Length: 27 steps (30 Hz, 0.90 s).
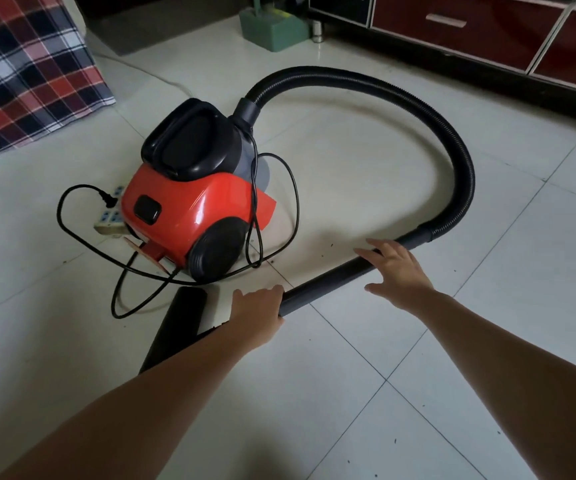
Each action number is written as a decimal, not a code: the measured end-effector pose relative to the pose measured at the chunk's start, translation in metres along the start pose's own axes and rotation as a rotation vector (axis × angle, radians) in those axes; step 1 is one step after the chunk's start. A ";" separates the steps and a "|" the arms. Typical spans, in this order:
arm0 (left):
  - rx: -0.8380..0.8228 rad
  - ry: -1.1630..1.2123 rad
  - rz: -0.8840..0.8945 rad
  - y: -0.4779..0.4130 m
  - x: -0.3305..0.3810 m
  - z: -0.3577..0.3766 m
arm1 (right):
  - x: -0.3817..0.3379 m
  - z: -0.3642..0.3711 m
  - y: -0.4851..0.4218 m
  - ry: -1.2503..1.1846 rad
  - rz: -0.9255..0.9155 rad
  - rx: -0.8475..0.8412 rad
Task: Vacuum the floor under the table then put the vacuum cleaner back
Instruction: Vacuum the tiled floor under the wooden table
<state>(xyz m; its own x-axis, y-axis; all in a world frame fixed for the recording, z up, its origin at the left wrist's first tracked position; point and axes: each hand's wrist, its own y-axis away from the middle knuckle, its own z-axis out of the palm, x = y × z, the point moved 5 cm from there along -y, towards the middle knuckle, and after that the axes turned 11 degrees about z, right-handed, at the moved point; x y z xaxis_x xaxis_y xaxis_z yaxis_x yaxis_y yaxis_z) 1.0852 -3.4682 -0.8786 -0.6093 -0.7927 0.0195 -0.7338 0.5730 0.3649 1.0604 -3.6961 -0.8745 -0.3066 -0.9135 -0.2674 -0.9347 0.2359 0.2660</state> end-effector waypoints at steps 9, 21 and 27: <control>-0.105 0.100 -0.021 0.063 -0.059 0.004 | -0.031 0.006 0.013 0.155 -0.148 -0.024; -0.032 0.217 -0.227 0.152 -0.144 0.024 | -0.134 0.016 0.042 0.202 -0.412 -0.071; 0.123 0.328 -0.425 0.185 -0.190 0.031 | -0.189 0.022 0.054 0.197 -0.469 -0.072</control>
<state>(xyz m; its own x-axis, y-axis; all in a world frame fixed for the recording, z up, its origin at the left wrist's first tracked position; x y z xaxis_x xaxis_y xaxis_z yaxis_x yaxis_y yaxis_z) 1.0557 -3.2049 -0.8436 -0.1407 -0.9715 0.1910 -0.9365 0.1932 0.2928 1.0639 -3.5033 -0.8297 0.1887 -0.9623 -0.1957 -0.9468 -0.2312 0.2239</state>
